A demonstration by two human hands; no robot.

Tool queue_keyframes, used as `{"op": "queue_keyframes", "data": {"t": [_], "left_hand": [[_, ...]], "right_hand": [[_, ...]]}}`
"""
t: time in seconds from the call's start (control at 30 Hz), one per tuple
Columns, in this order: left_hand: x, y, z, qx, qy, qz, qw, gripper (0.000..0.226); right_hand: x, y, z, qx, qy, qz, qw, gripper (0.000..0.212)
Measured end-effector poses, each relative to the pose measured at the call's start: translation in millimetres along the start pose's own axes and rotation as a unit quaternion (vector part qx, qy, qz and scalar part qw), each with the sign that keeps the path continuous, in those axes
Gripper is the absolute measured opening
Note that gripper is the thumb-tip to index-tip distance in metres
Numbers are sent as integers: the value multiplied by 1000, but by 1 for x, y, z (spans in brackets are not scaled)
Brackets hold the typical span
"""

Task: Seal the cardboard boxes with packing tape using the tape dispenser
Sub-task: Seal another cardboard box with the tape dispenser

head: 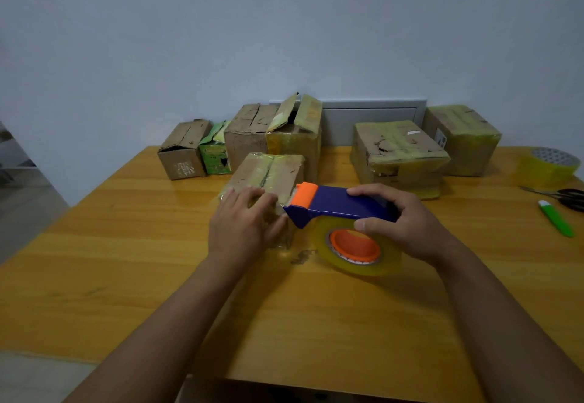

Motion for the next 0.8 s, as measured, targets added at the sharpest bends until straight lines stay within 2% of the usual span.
{"op": "queue_keyframes", "data": {"t": [0.27, 0.47, 0.63, 0.8], "left_hand": [[2, 1, 1, 8, -6, 24, 1000, 44], [2, 1, 3, 9, -6, 31, 999, 48], [4, 3, 4, 13, -15, 58, 998, 46], [16, 4, 11, -30, -6, 107, 994, 50]], "right_hand": [[10, -6, 4, -5, -33, 30, 999, 47], [16, -9, 3, -13, -56, 46, 997, 54], [13, -4, 6, -12, -97, 66, 993, 47], [9, 28, 24, -8, -151, 104, 983, 36]]}}
Point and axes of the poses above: each hand's wrist, its own y-axis towards the middle knuckle, its own x-axis out of the back of the hand, z = x × y, the point moved 1 cm from there along y, towards the middle knuckle, and after that the axes turned 7 degrees about x, right-handed, at the moved point
